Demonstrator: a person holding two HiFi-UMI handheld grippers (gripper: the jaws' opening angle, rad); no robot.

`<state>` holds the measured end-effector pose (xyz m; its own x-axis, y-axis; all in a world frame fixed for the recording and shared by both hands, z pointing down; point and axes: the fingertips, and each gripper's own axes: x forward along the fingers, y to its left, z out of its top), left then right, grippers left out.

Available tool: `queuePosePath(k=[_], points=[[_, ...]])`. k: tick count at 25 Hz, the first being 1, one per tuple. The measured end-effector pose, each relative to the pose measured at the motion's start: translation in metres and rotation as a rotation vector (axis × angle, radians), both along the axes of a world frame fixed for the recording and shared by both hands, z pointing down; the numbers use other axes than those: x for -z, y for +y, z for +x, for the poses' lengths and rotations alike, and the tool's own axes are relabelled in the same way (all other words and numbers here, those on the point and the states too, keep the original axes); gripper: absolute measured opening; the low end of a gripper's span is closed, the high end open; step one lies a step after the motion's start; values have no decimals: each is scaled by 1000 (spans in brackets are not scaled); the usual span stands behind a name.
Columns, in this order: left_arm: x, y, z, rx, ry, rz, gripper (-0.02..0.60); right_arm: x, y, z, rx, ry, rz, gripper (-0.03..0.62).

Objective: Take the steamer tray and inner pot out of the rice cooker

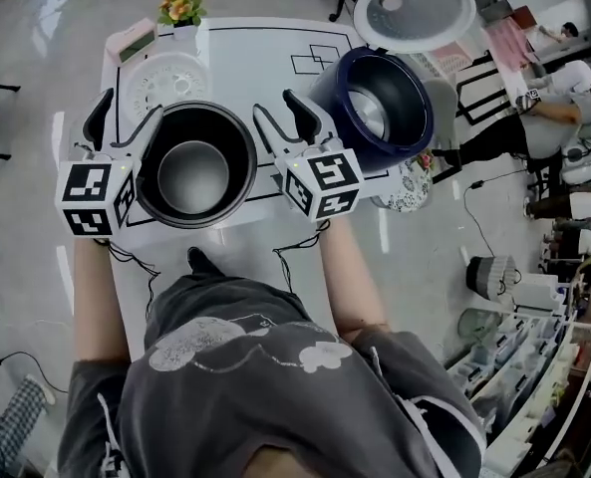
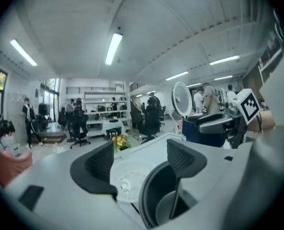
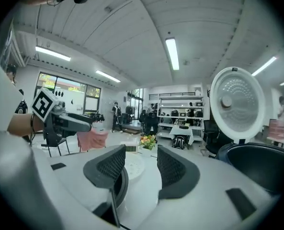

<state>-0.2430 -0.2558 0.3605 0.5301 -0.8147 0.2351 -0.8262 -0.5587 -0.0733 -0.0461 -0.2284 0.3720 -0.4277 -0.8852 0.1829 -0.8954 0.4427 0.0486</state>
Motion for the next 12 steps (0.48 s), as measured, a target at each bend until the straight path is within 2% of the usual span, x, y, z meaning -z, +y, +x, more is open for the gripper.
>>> queuePosePath(k=[2,4,7,10,12], points=[[13,6,4,13,-3,86,350,8,11,5,-18,-16,37,213],[20,16,9,17,8,129,350,13,23,11,-39,-27,69,182],[27,37,17,21,5,176,345,17,43,25,-98,-50,93,69],[32,64,24,19,18,204,244,21,65,39,-140,-115,78,31],[34,82,30,17,39,213,211,24,82,47,-163,-144,72,28]])
